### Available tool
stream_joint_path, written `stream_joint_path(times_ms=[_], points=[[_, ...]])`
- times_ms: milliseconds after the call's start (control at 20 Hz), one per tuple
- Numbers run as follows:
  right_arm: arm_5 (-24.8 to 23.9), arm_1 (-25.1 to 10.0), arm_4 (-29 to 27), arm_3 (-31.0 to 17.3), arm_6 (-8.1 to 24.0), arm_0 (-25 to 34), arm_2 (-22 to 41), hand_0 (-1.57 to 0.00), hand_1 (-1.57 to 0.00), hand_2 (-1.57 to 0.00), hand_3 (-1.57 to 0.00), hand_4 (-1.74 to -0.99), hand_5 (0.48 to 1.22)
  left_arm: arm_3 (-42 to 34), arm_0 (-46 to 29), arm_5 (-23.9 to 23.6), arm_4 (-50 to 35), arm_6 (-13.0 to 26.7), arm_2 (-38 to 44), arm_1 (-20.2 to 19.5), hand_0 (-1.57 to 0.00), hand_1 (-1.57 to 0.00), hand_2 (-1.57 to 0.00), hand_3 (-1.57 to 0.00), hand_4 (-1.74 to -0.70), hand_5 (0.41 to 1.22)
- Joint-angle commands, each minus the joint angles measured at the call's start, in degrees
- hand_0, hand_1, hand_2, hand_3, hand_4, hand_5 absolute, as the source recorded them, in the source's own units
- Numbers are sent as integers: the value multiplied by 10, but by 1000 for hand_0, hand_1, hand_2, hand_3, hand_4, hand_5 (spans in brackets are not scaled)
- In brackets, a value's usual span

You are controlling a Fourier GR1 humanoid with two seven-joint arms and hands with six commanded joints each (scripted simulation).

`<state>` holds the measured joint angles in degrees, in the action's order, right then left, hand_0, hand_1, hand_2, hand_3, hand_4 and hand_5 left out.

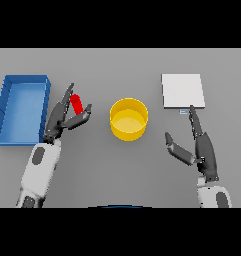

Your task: Pick up the red beaker and tilt it to pour out 1 green nut into yellow bowl. Pick up the yellow bowl and place it on the metallic measuring scale.

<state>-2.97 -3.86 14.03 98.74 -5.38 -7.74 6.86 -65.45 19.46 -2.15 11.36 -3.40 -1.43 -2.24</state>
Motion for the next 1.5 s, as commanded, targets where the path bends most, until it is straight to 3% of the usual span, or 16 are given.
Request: stream_joint_path(times_ms=[0, 150, 250, 450, 500, 600, 700, 850, 900, 1050, 1250, 1400, 1450], points=[[4, 0, -6, -1, 0, 1, -2, 1, 1, 1, 1, -1269, 643, 10, 8, 1, 0, -2, 2, -3, 1, 1, 1, 1, -1290, 684], [1, 4, -8, 3, 1, -3, -2, 1, 1, 1, 1, -1265, 638, 43, 37, 1, -4, 0, 11, 2, 1, 1, 1, 1, -1289, 683], [1, 1, -8, 2, 12, 1, -4, 1, 1, 1, 1, -1269, 640, 51, 40, 6, -9, -19, 13, 5, 1, 1, 1, 1, -1309, 688], [0, -1, -6, -2, 0, -1, -5, 1, 1, 1, 1, -1261, 641, 94, 69, -4, -18, -37, 33, 10, 1, 1, 0, 1, -1348, 704], [-1, -1, -6, -5, 3, 3, -6, 1, 1, 1, 1, -1259, 642, 103, 73, -6, -25, -49, 40, 13, 1, -26, -67, -31, -1378, 724], [-6, 3, -2, -1, 1, 2, -4, 1, 1, 1, 1, -1258, 644, 113, 80, -14, -35, -53, 51, 22, -285, -328, -364, -292, -1449, 783], [-4, -1, 0, 0, 3, -1, -4, 1, 1, 1, 1, -1255, 644, 121, 86, -28, -26, -42, 50, 23, -662, -699, -733, -724, -1500, 941], [-8, 2, 1, 3, 4, -2, -4, 1, 1, 1, 1, -1252, 644, 133, 96, -25, -12, -49, 42, 18, -1106, -1125, -1142, -974, -1603, 1078], [-8, 3, 1, 3, 2, -6, -3, 1, 1, 1, 1, -1250, 643, 127, 88, -25, -7, -59, 33, 19, -1199, -1214, -1228, -1093, -1571, 1106], [-5, 1, -3, 4, 1, -4, -6, 1, 1, 1, 1, -1257, 645, 119, 86, -25, 0, -39, 30, 29, -1380, -1388, -1395, -1326, -1505, 1162], [-3, 2, -5, 11, 5, -6, -4, 1, 1, 1, 1, -1262, 646, 93, 79, -47, -23, -57, 37, 38, -1493, -1496, -1499, -1471, -1644, 1132], [-8, 4, 6, 12, 3, -11, 2, 1, 1, 1, 1, -1259, 647, 70, 82, -57, -36, -57, 36, 37, -1531, -1533, -1534, -1520, -1692, 1118], [-9, 0, 6, 5, 0, -10, -2, 1, 1, 1, 1, -1259, 649, 62, 91, -60, -34, -39, 34, 29, -1539, -1540, -1542, -1530, -1701, 1114]])
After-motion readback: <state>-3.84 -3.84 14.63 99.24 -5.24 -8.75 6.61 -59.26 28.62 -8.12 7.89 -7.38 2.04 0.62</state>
